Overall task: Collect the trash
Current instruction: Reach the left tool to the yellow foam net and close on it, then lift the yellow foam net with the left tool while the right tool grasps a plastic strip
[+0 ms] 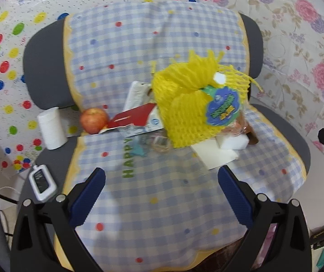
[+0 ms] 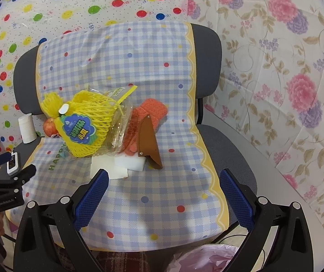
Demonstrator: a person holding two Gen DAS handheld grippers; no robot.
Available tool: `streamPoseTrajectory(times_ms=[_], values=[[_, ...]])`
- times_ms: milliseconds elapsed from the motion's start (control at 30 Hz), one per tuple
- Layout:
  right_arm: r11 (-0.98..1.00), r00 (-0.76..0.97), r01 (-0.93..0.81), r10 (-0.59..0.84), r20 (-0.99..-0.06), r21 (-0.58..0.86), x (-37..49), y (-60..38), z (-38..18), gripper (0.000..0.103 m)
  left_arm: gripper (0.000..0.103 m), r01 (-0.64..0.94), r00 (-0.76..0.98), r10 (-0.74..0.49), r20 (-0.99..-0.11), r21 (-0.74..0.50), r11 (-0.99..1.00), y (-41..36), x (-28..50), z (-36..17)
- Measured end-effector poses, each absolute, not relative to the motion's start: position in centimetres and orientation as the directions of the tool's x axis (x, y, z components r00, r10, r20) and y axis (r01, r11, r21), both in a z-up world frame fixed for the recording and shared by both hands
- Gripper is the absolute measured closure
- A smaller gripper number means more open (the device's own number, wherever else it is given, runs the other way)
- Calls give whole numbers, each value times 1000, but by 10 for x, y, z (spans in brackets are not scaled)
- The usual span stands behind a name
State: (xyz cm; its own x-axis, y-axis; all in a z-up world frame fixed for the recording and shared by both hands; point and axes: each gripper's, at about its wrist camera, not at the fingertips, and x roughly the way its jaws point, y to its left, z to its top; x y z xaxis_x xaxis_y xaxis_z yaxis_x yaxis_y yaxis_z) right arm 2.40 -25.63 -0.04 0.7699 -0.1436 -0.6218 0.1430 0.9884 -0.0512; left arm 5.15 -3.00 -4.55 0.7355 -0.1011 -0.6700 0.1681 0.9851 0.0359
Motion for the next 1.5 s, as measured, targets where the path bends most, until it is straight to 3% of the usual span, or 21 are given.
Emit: streamPoseTrajectory(times_ms=[333,467,633,833,933,1000,1133,1200,1233,1300,1500], values=[[981,784,193,-161,-600,-10,43,-301,-1,6,6,236,767,-149,-624,59,970,-101,90,-61],[979,792,202,-145,-593,30,54,-321,-4,6,6,231,739,-151,-657,37,972,-119,110,-79],[972,785,222,-134,-604,74,63,-341,-19,6,14,172,769,-103,-631,49,984,-132,130,-89],[971,775,225,-128,-619,81,75,-352,-32,6,14,124,826,30,-563,233,964,-151,148,-94],[968,769,234,-129,-626,87,73,-355,-38,6,15,95,832,71,-550,267,959,-146,159,-96],[966,758,244,-136,-638,84,71,-355,-43,6,32,86,830,68,-553,249,965,-138,164,-94],[967,744,246,-148,-652,62,67,-350,-45,6,52,83,829,21,-559,160,984,-104,163,-79],[970,747,237,-146,-648,55,66,-344,-42,6,75,99,828,-21,-560,108,989,-85,161,-69],[972,752,229,-138,-644,59,65,-340,-39,6,80,105,830,-35,-556,94,990,-77,158,-65],[976,771,210,-126,-625,61,62,-331,-33,6,88,108,837,-49,-545,77,991,-62,152,-55],[984,821,117,-21,-570,133,63,-300,-11,6,88,136,841,-114,-528,3,991,-8,120,-17]])
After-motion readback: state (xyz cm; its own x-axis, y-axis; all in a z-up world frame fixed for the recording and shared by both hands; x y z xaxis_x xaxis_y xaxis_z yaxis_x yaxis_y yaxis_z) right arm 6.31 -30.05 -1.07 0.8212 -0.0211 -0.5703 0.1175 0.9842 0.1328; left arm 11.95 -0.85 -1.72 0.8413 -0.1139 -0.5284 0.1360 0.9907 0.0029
